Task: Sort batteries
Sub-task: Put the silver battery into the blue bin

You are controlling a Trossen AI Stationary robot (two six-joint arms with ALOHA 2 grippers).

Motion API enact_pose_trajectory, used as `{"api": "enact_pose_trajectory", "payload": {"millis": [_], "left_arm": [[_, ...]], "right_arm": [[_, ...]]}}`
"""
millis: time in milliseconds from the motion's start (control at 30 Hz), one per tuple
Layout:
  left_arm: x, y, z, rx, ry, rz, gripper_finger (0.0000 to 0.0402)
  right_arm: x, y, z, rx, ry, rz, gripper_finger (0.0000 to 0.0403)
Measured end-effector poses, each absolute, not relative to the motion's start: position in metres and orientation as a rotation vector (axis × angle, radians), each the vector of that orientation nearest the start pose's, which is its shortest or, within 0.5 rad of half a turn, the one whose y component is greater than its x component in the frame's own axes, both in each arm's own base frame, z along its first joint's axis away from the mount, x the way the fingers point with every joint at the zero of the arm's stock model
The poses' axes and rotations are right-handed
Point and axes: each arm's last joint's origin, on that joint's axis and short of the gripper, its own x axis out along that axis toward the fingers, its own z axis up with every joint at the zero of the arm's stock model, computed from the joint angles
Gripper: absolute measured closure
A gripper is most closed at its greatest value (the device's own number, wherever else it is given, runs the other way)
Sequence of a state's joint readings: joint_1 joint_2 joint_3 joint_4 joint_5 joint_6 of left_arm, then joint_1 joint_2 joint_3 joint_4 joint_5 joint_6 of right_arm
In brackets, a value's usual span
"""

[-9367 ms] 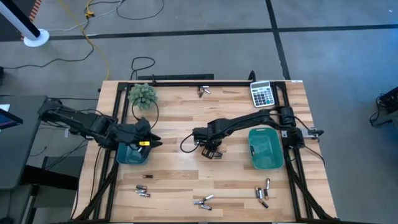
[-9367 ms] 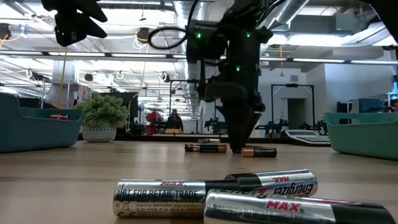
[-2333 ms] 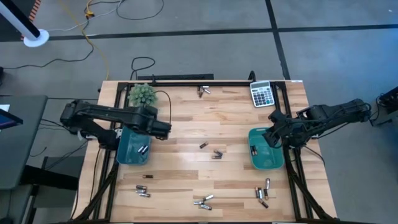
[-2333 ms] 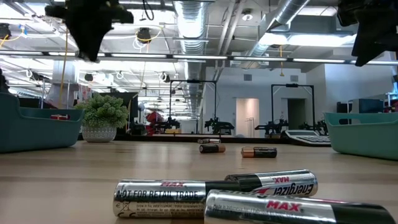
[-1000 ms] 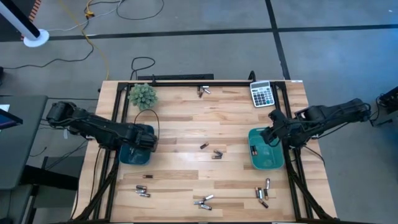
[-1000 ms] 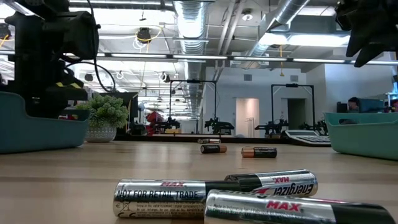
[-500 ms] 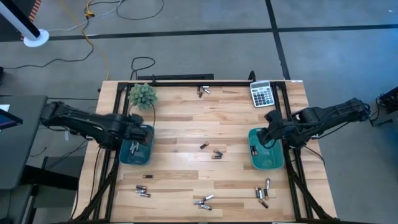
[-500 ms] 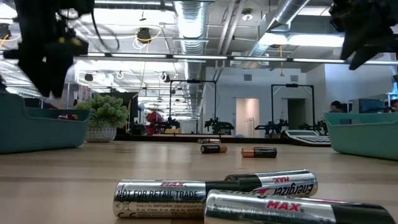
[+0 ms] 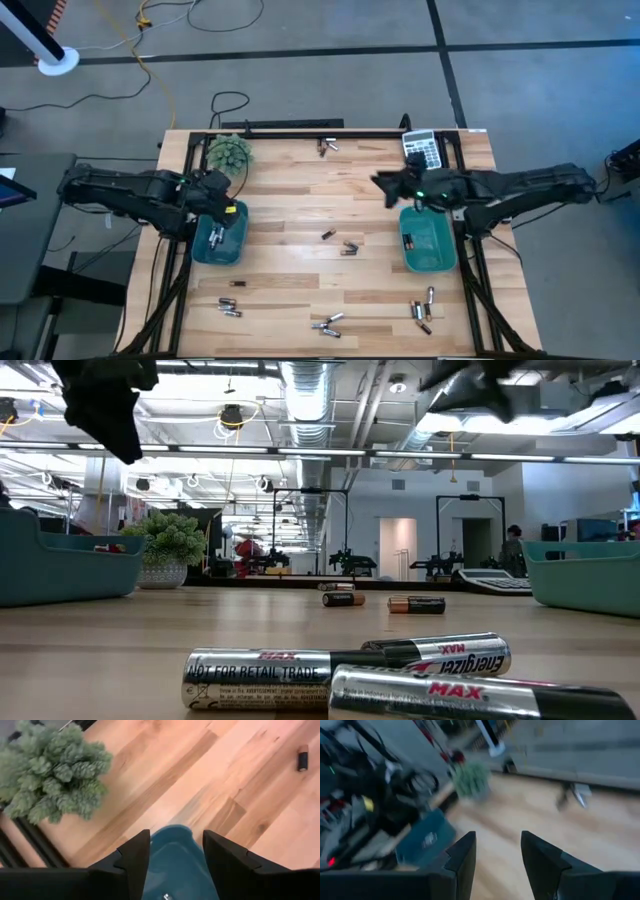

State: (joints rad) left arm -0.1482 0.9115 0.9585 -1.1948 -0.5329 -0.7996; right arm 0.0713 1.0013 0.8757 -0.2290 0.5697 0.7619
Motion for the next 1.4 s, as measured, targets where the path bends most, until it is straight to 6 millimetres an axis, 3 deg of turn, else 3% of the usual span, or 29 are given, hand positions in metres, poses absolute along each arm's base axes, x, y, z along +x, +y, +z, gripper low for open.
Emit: {"api": "enact_pose_trajectory", "payload": {"millis": [200, 467, 667, 900, 1033, 1200, 1400], "left_arm": [[0.147, -0.007, 0.300, -0.357, 0.831, 0.713, 0.0227], [0.147, -0.008, 0.300, -0.375, 0.823, 0.713, 0.0228], [0.147, -0.007, 0.300, -0.380, 0.824, 0.715, 0.0228], [0.146, -0.007, 0.300, -0.420, 0.812, 0.736, 0.0228], [0.146, -0.003, 0.300, -0.432, 0.808, 0.762, 0.0228], [0.146, 0.004, 0.300, -0.445, 0.803, 0.804, 0.0228], [0.146, 0.011, 0.300, -0.458, 0.800, 0.843, 0.0228]], "right_arm": [[0.268, -0.036, 0.315, 0.607, 0.127, -0.594, 0.0230], [0.336, -0.103, 0.308, 0.596, 0.476, -0.648, 0.0230], [0.371, -0.154, 0.289, 0.538, 0.753, -0.736, 0.0230], [0.390, -0.223, 0.247, 0.631, 0.950, -0.745, 0.0245], [0.394, -0.252, 0.223, 0.639, 1.025, -0.769, 0.0256], [0.399, -0.275, 0.195, 0.628, 1.112, -0.766, 0.0254], [0.405, -0.285, 0.169, 0.605, 1.193, -0.735, 0.0238]]}}
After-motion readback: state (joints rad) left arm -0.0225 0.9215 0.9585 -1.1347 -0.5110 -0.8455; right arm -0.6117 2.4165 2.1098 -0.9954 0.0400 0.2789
